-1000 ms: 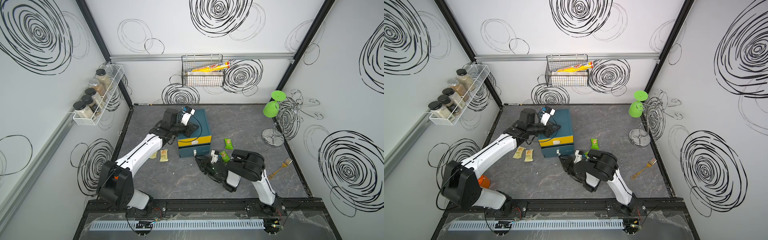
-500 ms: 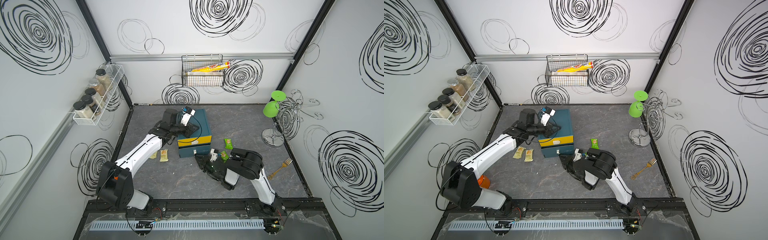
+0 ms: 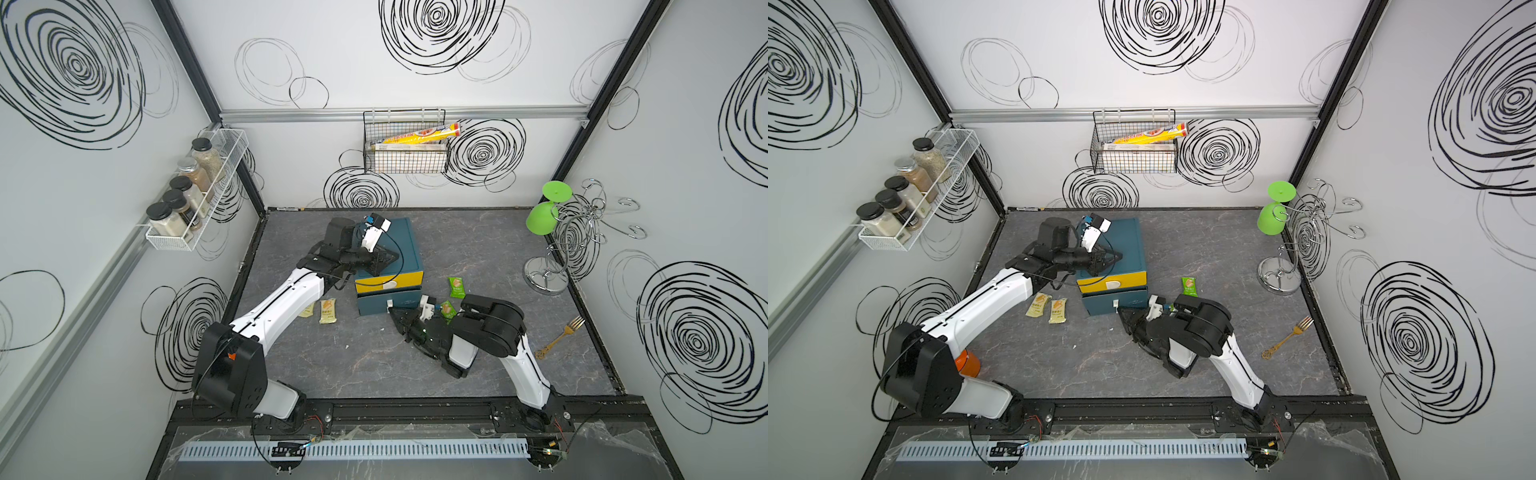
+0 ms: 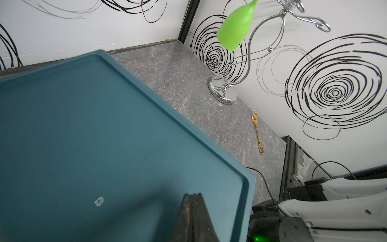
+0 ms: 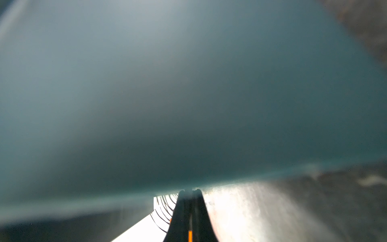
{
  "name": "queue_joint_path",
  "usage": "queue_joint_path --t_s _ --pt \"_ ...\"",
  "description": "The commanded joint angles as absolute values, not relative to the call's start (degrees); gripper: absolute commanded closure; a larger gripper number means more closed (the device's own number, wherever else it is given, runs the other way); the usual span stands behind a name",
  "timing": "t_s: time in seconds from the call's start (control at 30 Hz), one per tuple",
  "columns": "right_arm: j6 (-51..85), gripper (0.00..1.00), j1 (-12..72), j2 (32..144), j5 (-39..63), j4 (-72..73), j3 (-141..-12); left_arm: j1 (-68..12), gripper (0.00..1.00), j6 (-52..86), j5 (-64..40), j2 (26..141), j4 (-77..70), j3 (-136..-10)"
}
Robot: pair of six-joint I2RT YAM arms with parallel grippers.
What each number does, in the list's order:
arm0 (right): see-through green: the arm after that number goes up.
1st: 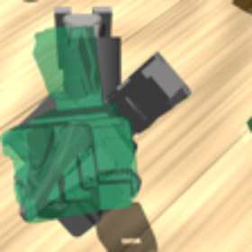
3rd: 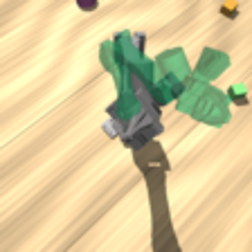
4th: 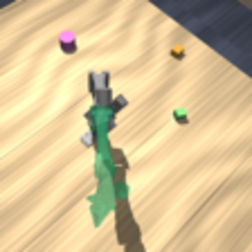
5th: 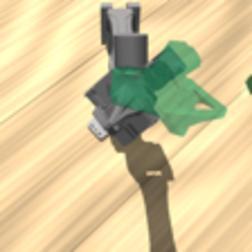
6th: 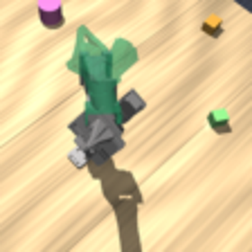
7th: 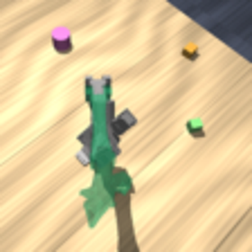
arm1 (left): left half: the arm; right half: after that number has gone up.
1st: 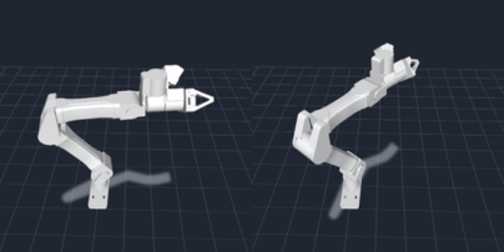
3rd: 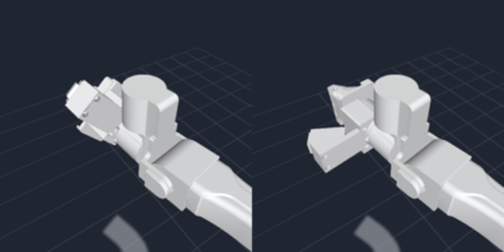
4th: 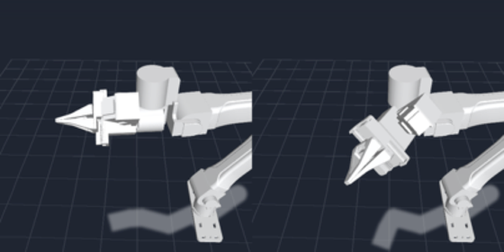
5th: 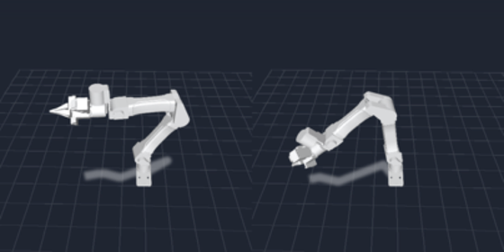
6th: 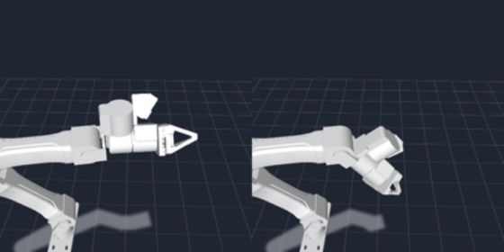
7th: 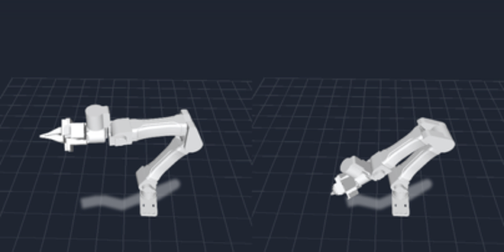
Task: Take the cookies out of the drawer
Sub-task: Open the drawer in the storage box.
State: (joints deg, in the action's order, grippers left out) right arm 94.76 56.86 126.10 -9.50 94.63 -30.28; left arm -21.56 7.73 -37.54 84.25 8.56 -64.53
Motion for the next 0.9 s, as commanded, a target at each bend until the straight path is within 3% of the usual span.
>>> queue_joint_path --t_s 0.0,0.87 --pt "94.3 1.0 57.1 125.6 -8.8 108.4 -28.9 -21.2 1.0 9.8 -37.1 88.9 21.9 -59.6" --pt "98.5 1.0 72.5 117.7 -16.3 108.4 -12.1 -21.2 1.0 11.9 -38.2 90.8 20.1 -61.6"
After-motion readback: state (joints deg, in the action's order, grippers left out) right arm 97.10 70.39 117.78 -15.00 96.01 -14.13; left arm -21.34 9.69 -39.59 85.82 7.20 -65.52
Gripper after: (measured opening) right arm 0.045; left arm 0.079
